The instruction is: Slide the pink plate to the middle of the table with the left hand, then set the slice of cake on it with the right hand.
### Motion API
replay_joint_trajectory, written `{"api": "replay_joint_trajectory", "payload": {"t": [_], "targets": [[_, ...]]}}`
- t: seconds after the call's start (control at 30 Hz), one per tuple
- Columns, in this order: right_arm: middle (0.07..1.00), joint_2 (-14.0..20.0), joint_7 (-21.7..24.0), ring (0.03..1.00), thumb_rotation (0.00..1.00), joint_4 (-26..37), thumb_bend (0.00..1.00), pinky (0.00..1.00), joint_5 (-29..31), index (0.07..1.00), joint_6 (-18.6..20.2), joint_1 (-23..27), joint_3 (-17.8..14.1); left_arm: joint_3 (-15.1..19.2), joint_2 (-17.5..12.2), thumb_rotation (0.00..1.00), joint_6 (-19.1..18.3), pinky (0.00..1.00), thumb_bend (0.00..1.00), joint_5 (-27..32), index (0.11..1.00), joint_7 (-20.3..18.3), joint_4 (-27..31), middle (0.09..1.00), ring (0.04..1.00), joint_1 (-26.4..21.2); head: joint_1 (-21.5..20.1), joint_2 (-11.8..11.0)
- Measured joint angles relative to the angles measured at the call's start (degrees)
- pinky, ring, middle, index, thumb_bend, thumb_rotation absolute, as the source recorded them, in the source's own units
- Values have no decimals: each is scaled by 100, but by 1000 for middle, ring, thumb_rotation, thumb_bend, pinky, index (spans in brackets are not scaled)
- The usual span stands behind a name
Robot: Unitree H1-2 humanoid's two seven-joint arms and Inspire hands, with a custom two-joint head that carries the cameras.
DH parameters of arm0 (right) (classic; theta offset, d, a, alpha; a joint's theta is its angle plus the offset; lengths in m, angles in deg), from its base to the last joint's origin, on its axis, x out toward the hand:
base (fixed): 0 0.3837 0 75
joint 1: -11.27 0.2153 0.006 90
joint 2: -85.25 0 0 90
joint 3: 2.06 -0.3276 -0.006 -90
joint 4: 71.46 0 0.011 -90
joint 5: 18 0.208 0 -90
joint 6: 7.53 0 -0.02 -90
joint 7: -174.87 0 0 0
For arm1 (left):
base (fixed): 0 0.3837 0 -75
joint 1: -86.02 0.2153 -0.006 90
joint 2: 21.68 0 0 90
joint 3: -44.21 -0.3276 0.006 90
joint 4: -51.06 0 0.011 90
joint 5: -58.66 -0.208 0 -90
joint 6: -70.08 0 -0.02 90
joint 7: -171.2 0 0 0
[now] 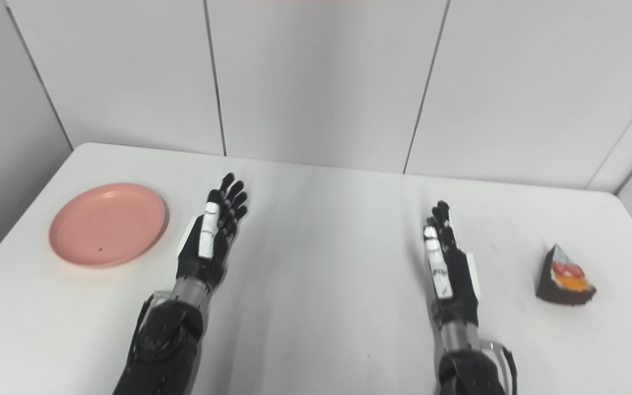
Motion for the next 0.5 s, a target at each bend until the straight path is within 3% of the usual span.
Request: {"api": "replay_joint_trajectory", "payload": {"t": [0.2, 0.5], "targets": [[1000, 3, 7, 1000, 895, 98, 561, 1000, -11, 1000, -3, -35, -10, 304, -59, 1000, -146, 878, 751, 131, 886, 245, 163, 883, 887, -8, 80, -53], [1000, 55, 19, 1000, 899, 255, 502, 1000, 7, 1000, 71, -137, -47, 1006, -603, 1000, -224, 758, 729, 486, 780, 632, 370, 783, 782, -147, 238, -88]]}}
